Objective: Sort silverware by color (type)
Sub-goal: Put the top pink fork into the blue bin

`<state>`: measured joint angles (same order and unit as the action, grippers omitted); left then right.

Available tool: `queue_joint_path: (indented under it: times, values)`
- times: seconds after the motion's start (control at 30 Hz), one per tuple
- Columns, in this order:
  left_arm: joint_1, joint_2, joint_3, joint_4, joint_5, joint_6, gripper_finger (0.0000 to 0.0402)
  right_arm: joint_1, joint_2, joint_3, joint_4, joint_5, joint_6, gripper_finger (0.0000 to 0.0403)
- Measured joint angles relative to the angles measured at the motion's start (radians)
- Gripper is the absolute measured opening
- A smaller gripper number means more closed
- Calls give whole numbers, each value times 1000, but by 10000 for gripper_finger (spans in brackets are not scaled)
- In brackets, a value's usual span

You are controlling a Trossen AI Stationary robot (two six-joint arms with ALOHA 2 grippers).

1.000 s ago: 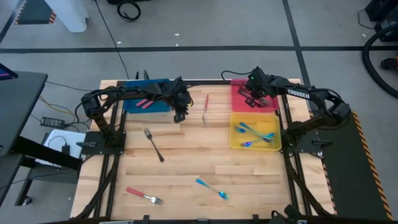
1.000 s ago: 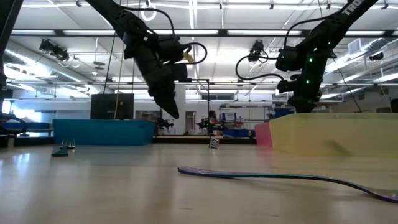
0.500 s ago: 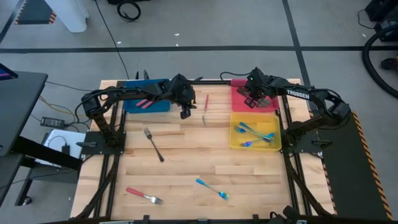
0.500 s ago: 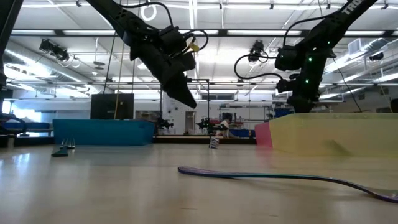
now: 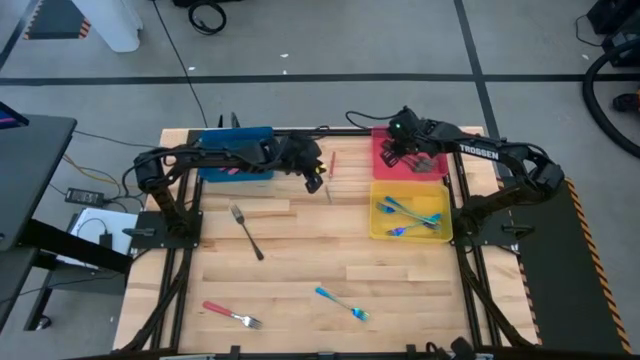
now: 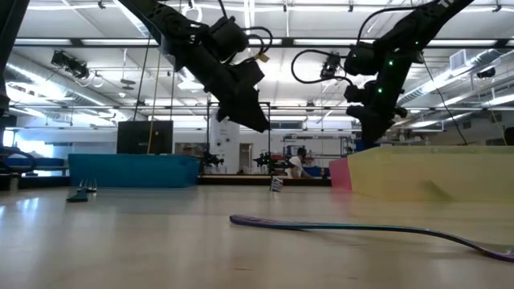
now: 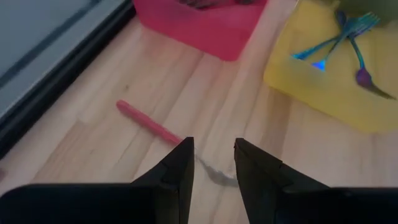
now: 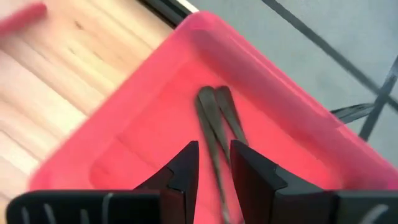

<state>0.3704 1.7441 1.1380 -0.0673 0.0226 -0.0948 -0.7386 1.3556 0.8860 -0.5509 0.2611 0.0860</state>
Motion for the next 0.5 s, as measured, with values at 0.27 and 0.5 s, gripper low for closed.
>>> queue_joint_path:
  times: [0.27, 0.5]
  values:
    - [-12, 75, 1, 28, -23, -139, 114, 42, 0, 0, 4, -19, 170, 99]
    - [5, 119, 1, 63, -20, -209, 114, 106, 0, 0, 1, -48, 222, 99]
